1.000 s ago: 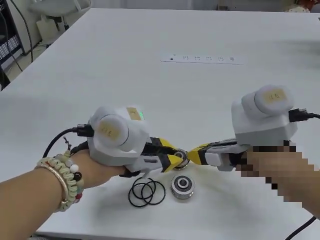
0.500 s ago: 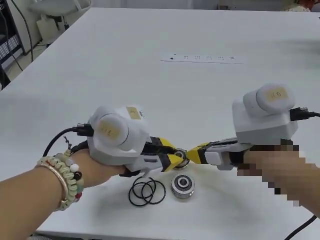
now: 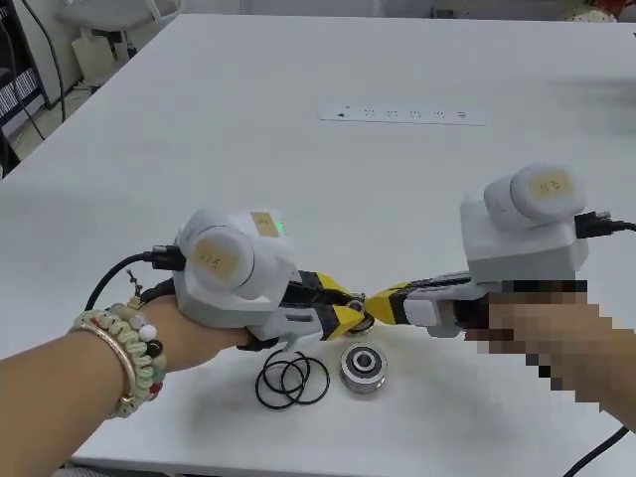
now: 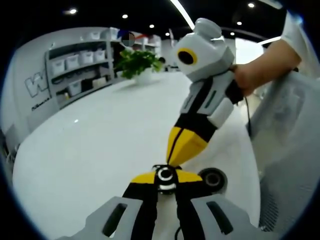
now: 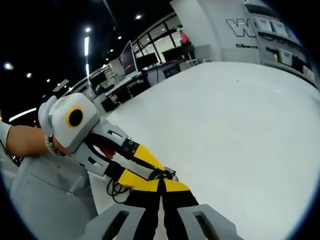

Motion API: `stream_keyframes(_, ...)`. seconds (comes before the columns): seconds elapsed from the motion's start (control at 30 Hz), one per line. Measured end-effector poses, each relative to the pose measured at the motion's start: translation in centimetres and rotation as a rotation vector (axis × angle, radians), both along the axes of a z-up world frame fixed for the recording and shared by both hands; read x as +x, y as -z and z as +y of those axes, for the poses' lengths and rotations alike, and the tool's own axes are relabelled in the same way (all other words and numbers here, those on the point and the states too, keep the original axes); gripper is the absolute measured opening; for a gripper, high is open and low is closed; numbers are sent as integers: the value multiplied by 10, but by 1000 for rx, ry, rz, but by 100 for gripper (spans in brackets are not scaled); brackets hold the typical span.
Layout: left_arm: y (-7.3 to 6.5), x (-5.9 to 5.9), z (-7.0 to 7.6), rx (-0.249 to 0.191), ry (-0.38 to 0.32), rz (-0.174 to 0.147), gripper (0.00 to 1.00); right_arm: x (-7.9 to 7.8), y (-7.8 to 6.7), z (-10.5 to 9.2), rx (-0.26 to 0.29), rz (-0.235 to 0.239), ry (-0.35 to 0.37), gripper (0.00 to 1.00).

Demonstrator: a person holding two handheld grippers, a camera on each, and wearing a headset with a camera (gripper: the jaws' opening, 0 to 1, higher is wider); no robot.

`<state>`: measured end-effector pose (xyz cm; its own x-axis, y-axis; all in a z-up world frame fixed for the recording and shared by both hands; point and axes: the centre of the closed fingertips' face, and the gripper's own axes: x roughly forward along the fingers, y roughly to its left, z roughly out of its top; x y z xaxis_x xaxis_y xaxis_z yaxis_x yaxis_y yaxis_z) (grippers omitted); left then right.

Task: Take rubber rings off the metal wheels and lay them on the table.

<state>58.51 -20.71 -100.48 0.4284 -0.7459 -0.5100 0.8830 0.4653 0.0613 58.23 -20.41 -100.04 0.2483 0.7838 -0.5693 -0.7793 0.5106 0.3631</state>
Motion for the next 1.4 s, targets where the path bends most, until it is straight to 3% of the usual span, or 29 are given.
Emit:
stream_keyframes(0.27,0,0,0,-15,-5,8,13,0,-2,0,16,5,-1,0)
stream_keyframes(0.43,0,-1,0,-15,-5,6,13,-2,-15,10,81,-7,-9,0)
stream_keyframes(0.5,0,-1,-1,-16,-7,6,13,-1,-11,8,42,-23,-9,0)
stream_keyframes(0.57,0,-1,-1,-19,-17,10,14,-2,-12,9,62,-8,-9,0)
stream_keyframes(0.7,0,0,-1,-13,-25,17,14,0,-10,6,48,-11,6,0)
stream_keyframes(0.8,-1,1,-2,-9,-39,45,14,2,-6,2,29,-4,29,0)
stream_keyframes(0.97,-3,-2,-1,36,-13,41,16,4,-4,-3,24,17,58,0)
stream_keyframes(1.13,-13,-5,-3,27,-6,58,22,4,-6,-3,32,21,64,0)
stream_keyframes(1.23,-21,-8,-5,21,14,43,24,4,-6,-2,37,24,66,0)
stream_keyframes(1.33,-31,-13,-3,17,35,49,27,3,-8,-2,40,24,66,0)
stream_keyframes(1.4,-38,-14,-1,27,51,33,29,3,-8,-2,41,25,65,0)
